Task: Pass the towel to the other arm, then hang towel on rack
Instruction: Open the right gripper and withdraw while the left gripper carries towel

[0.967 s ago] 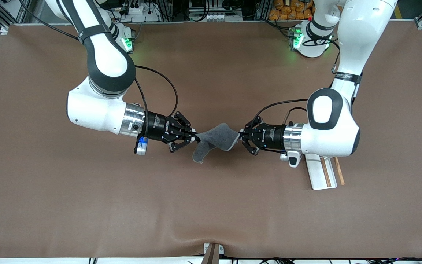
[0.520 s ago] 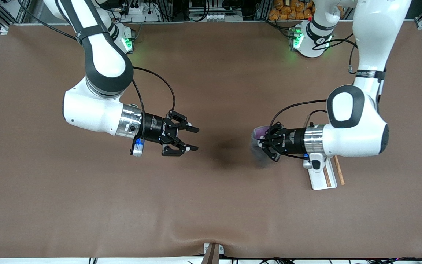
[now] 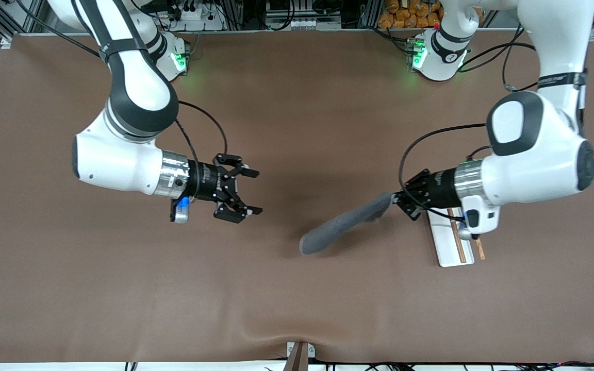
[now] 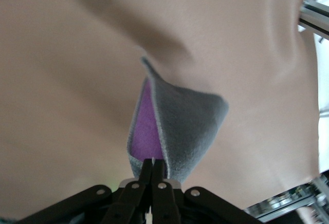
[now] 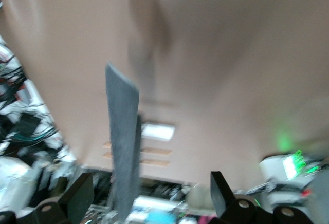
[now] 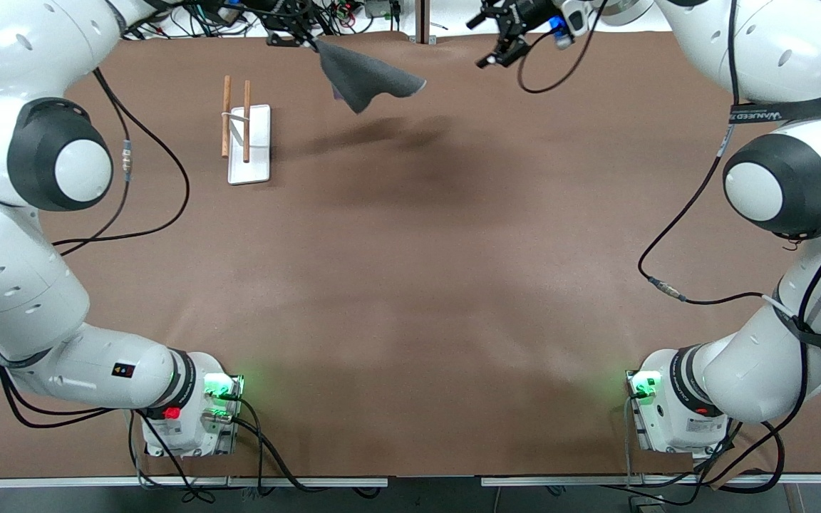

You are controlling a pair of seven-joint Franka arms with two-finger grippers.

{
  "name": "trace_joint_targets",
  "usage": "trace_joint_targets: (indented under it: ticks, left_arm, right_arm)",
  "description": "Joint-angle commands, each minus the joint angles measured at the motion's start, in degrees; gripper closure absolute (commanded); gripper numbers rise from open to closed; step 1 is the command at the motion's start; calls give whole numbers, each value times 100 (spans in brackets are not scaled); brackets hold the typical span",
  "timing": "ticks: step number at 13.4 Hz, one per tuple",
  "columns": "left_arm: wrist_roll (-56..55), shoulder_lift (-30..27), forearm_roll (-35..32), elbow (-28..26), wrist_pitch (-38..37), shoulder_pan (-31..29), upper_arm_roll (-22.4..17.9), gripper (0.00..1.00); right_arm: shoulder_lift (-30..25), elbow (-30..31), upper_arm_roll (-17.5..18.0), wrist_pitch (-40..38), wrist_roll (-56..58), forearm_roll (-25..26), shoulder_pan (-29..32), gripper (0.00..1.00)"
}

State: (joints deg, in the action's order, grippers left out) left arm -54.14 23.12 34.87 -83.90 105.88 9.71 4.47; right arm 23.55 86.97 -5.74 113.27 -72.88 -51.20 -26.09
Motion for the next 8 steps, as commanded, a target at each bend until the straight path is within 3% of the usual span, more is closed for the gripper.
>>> trace_joint_targets:
  ticks: [1,4,8]
  left_arm:
    - [1156,-97,-348,-65,-243,-302,10,100]
    - [1573,-272,-1436,-65,-304,-303,62,100]
    - [2310,-299,-2386,-66,-322,-268,62,100]
  right_arm:
    - [18,-531,56,-1057,27,1389,235,0]
    - [-52,-822,21,-2324,1167,2208,542,0]
    - [-552,-796,-6,-2775,3010,4061,754,0]
